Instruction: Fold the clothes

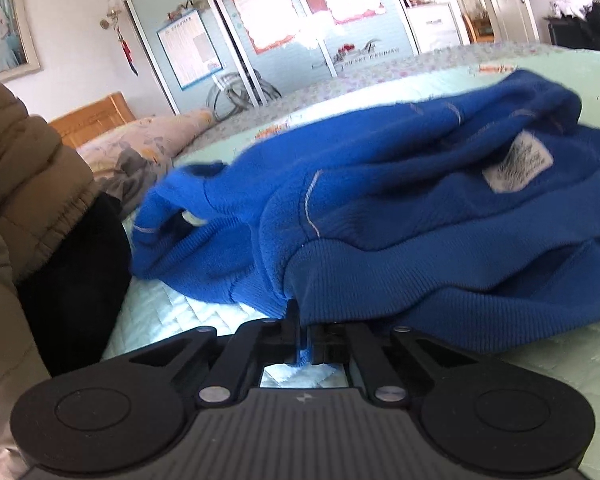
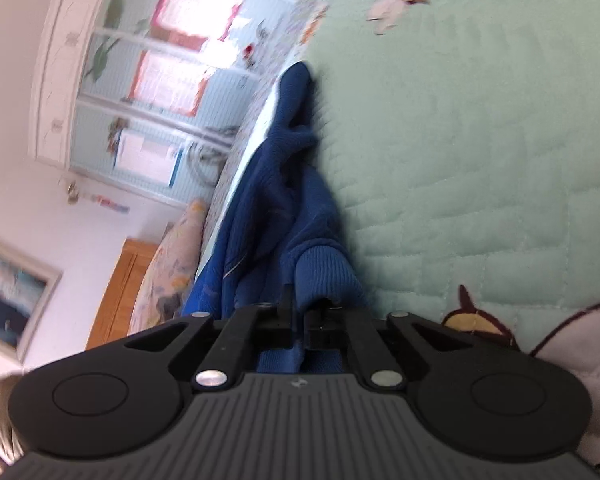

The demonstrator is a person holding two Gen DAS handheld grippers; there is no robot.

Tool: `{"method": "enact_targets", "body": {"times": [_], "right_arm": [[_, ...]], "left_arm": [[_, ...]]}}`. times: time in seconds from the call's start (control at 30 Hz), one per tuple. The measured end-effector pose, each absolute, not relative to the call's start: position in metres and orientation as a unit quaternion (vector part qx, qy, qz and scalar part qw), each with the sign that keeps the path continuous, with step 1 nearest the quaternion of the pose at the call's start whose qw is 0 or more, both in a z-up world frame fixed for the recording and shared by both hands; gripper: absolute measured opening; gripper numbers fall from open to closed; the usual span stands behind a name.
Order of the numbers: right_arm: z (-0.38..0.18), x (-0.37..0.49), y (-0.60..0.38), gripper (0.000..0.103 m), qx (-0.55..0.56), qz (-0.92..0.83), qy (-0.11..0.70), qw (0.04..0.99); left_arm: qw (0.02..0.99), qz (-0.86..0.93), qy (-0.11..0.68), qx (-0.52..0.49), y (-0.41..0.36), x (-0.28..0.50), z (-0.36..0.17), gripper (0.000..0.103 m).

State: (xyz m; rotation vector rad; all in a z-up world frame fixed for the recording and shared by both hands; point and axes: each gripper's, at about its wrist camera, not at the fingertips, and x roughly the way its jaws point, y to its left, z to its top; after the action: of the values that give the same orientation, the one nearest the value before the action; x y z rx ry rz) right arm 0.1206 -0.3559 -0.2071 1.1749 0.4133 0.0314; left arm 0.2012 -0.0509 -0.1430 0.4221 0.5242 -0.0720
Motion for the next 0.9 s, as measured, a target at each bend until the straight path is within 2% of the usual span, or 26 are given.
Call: {"method": "enact_targets", "body": {"times": [0.17, 0.4, 0.73, 0.9], "right_arm": [[-0.156, 0.108, -0.351, 0.003, 0.477, 0.038, 0.152, 0.865], [-0.083, 0.076, -0.355, 0.003, 0.457, 0.078, 0.080, 0.882], [0.047, 0.005, -0.357, 0.003, 0.408, 0.150, -0.038, 0.900], [0.122, -0.017, -0.361, 0.003, 0.370, 0.182, -0.069, 0.908]], "left_arm": [[0.958, -0.037, 0.212, 0.191, -0.045, 0.181, -0.107, 0.001], [0.970, -0.027, 0.130, 0.203, -0.037, 0.132, -0.031, 0.002], [0.982, -0.026, 0.007, 0.188, -0.025, 0.044, 0.109, 0.002], [0.984, -0.039, -0.016, 0.171, -0.017, 0.027, 0.196, 0.002]]}}
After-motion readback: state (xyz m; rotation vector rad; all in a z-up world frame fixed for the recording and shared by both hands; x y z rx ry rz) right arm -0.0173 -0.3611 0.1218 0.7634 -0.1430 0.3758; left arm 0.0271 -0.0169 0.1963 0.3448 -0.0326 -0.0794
